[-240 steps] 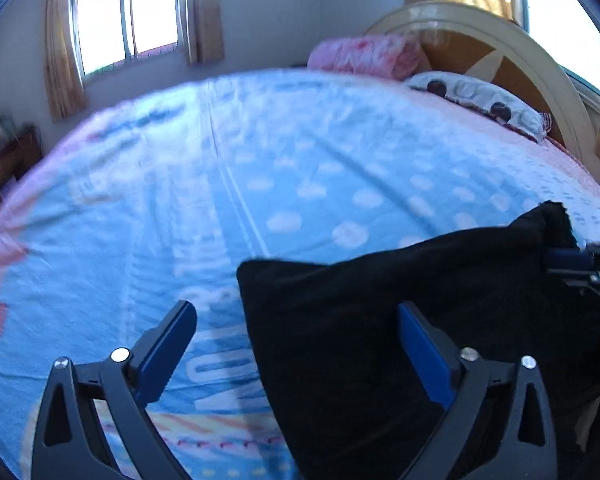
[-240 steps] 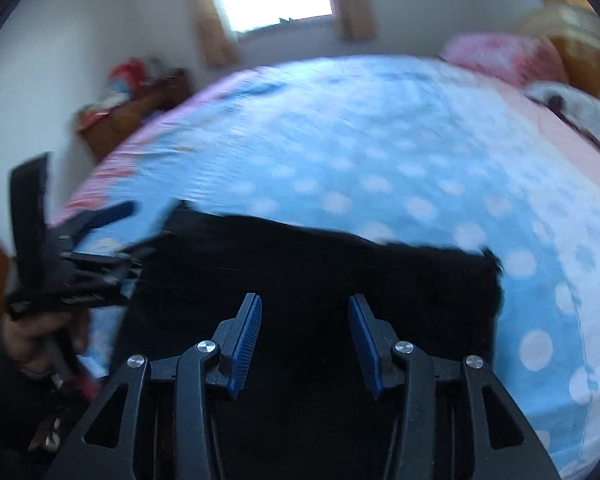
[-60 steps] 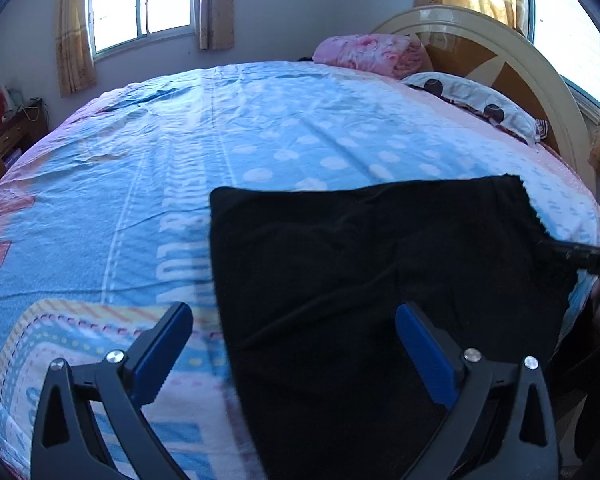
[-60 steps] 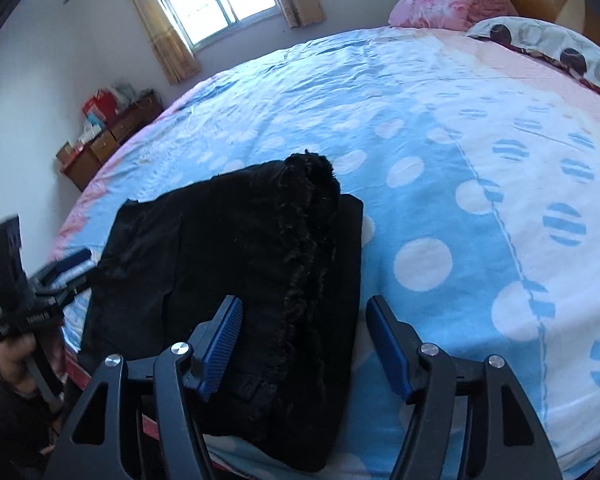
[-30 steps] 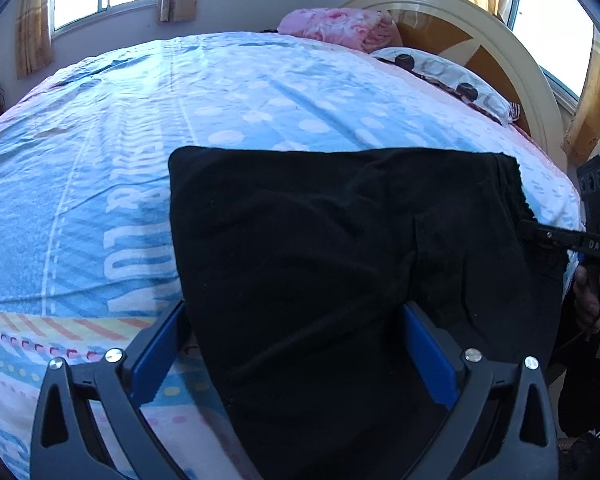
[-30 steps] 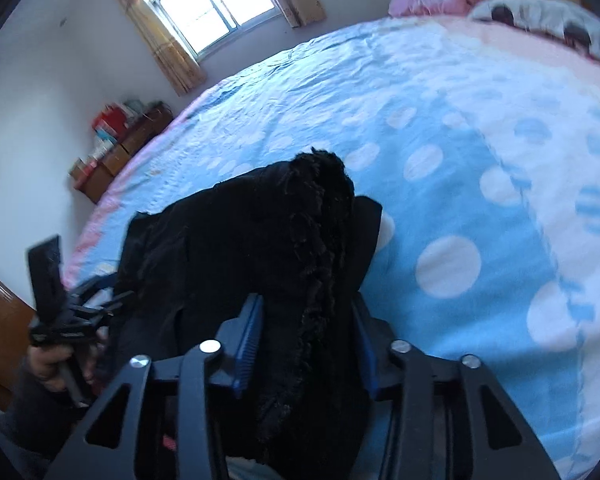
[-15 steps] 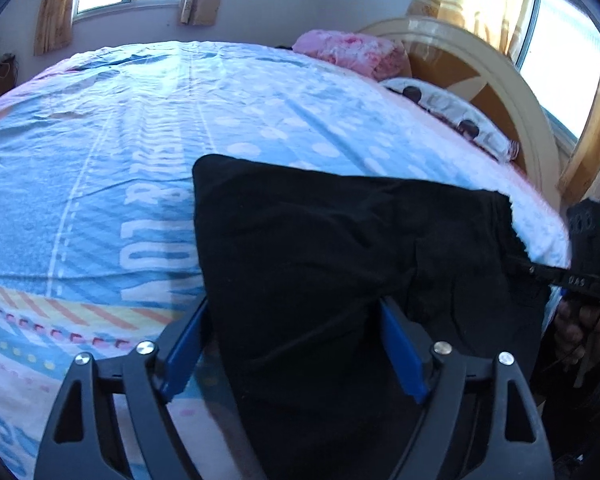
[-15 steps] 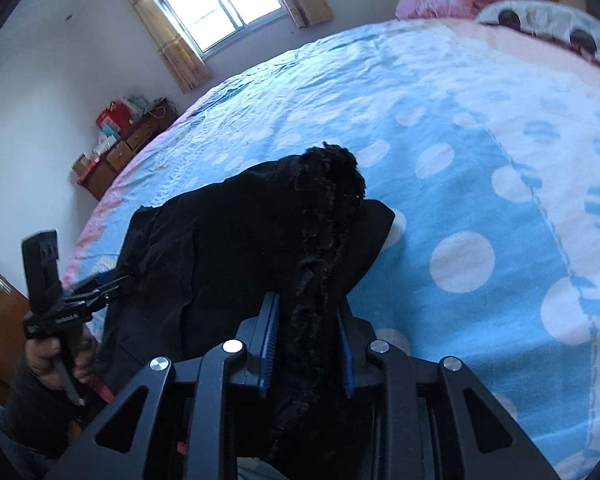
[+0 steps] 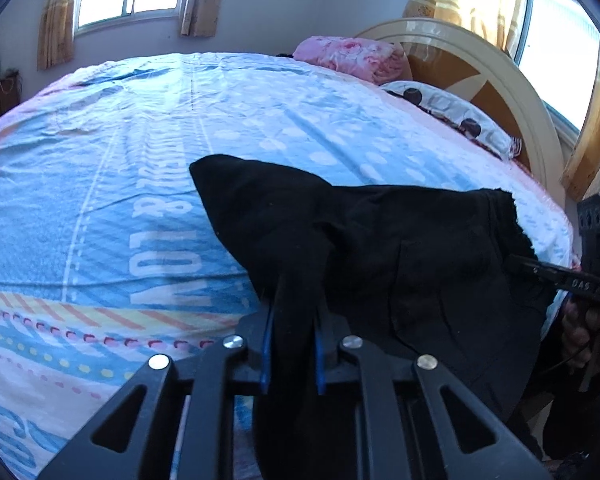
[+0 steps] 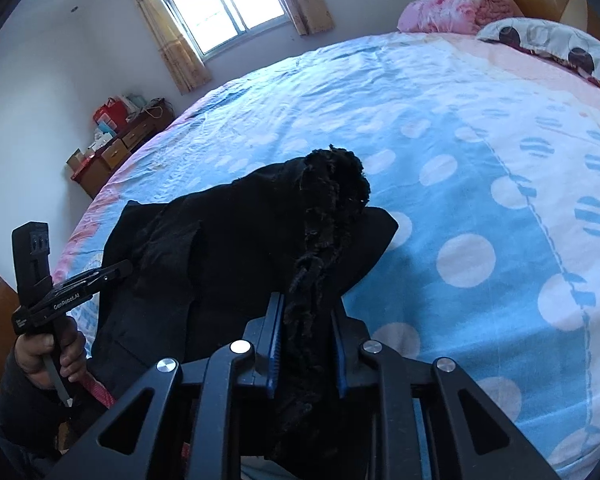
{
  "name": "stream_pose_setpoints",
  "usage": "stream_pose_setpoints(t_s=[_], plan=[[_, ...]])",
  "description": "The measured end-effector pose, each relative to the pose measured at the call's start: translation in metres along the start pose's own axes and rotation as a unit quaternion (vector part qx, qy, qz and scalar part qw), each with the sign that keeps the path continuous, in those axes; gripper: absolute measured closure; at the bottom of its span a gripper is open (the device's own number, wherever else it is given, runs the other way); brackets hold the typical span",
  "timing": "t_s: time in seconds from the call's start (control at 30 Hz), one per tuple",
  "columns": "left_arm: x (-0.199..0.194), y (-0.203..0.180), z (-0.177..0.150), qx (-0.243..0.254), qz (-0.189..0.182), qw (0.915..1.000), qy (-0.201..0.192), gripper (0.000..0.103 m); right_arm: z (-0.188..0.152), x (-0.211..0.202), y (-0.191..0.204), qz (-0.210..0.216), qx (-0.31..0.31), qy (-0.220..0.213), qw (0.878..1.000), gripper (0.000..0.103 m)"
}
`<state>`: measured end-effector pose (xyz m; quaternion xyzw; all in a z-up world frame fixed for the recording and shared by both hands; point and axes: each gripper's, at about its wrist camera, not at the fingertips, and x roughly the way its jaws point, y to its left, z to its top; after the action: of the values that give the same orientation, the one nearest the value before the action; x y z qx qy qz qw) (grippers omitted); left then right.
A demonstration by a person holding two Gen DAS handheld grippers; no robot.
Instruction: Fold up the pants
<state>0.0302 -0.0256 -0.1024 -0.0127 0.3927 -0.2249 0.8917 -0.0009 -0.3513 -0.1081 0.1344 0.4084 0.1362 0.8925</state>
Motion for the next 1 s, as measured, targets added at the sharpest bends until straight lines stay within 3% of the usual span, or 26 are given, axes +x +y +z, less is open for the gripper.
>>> stream_pose_setpoints(t_s=[0.23, 0.5, 0.77, 1.0], plan=[[-0.024, -0.008, 0.009, 0.023, 0.01, 0.9995, -0.02, 0.094, 0.008, -0.018, 0.012, 0.002, -0.014, -0.024, 1.0, 0.085], [-0.047, 0.004, 0.015, 0.023, 0.012, 0.9992, -0.031, 0.094, 0.038, -0.021, 0.036, 0.015, -0.046, -0.017, 0.999, 0.086], [-0.075, 0.041, 0.028, 0.02, 0.058, 0.9964, -0.059, 0.095, 0.081, 0.004, 0.089, 0.041, -0.098, -0.001, 0.994, 0.087], [-0.108, 0.106, 0.046, -0.003, 0.122, 0.9886, -0.088, 0.095, 0.133, 0.051, 0.162, 0.077, -0.147, 0.014, 0.986, 0.087]])
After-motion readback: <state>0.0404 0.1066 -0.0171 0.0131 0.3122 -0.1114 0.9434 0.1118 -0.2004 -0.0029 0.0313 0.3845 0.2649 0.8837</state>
